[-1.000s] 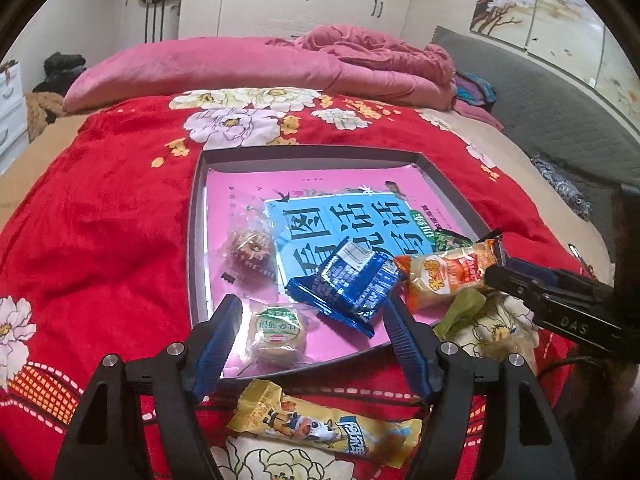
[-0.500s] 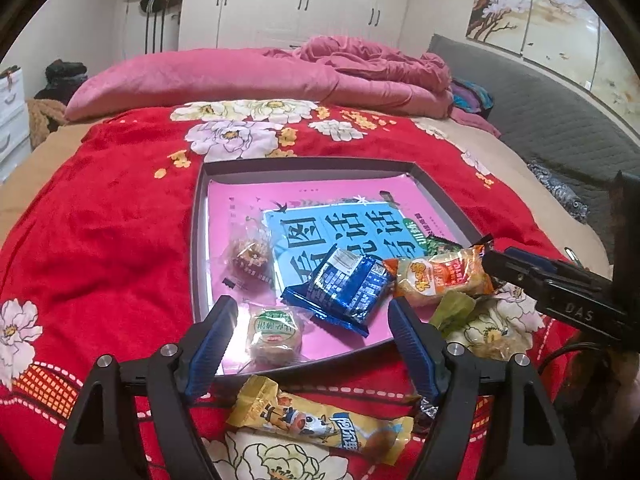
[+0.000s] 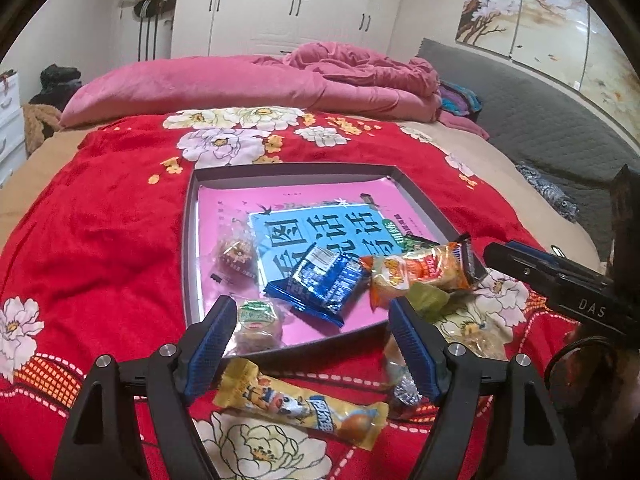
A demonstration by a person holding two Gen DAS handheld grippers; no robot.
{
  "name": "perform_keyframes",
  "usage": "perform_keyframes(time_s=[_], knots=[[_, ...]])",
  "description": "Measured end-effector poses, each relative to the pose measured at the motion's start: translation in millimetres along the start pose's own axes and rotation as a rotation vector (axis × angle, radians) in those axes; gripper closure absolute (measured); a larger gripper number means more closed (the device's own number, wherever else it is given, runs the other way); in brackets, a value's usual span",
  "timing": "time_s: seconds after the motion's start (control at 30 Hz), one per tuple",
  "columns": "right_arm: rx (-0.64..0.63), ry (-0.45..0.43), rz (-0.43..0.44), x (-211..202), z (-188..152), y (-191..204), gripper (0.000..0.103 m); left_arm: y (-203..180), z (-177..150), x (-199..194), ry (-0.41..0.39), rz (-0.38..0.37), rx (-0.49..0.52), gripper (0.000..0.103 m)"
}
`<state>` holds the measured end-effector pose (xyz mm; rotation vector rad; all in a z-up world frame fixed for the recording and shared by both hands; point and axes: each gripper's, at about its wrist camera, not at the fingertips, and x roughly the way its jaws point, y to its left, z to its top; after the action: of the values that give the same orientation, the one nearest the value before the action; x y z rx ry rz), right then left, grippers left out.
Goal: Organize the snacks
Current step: 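Move both open tools back to the snacks beside the tray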
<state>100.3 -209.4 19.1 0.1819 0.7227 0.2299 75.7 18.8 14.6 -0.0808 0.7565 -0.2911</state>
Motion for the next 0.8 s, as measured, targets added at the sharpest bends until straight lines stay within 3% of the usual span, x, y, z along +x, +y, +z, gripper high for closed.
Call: perform_keyframes(time_s=[0.8], knots=[[-0.014,0.007,-0.002,-25.2,-23.2,4.4,0.024,-30.5,-18.2,-5.8,0.052,-0.006,0.068,0.023]])
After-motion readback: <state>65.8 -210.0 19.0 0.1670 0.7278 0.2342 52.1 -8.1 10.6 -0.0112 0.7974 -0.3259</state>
